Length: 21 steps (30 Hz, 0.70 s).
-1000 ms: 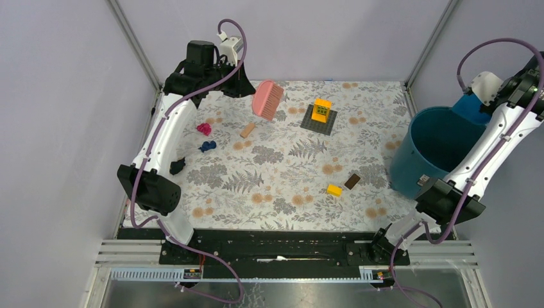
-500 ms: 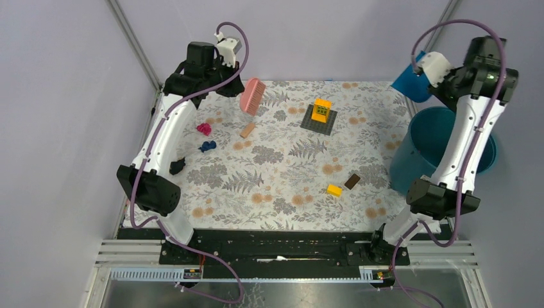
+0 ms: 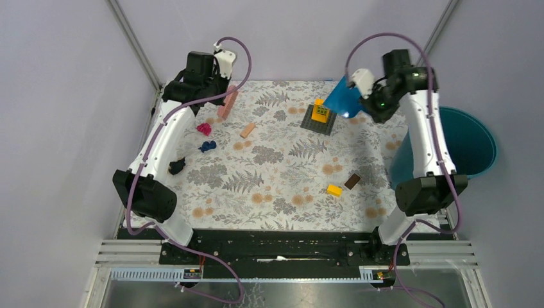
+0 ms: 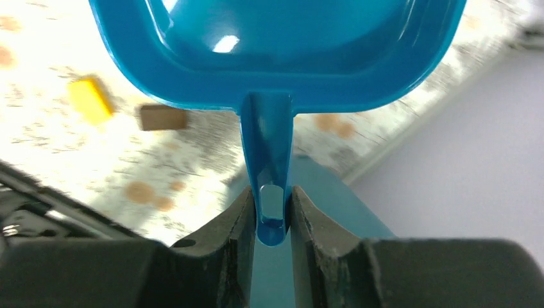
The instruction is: Sweep away the paper scraps from the table
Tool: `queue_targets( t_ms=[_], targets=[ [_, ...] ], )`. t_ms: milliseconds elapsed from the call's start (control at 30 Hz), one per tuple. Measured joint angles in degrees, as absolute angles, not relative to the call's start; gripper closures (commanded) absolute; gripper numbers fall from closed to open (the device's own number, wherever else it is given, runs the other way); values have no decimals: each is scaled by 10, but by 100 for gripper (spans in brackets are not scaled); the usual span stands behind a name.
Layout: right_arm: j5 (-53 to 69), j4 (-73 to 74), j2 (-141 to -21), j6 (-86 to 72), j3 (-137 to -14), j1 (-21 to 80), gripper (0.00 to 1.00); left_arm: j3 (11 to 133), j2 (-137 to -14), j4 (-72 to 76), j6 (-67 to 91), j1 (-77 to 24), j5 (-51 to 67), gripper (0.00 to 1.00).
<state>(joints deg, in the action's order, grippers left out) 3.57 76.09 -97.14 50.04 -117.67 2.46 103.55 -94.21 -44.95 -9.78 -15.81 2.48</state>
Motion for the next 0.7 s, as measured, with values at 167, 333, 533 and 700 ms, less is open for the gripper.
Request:
queue_targets(
  t_ms=[167,333,533,700],
  targets=[
    [100,752,-971,462,-1068,107,100,1012,-941,-453,-174,-157,-32,100],
    [141,744,-959,434,-980,136,100,999,-955,-451,-267,-155,-142,100],
    [170,741,-937,403,-933,139,100,975,-1004,-454,-268,-106,-277,100],
    [181,734,-924,375,-919,143,100,914,-1006,-465,-217,-24,-304,100]
  ],
)
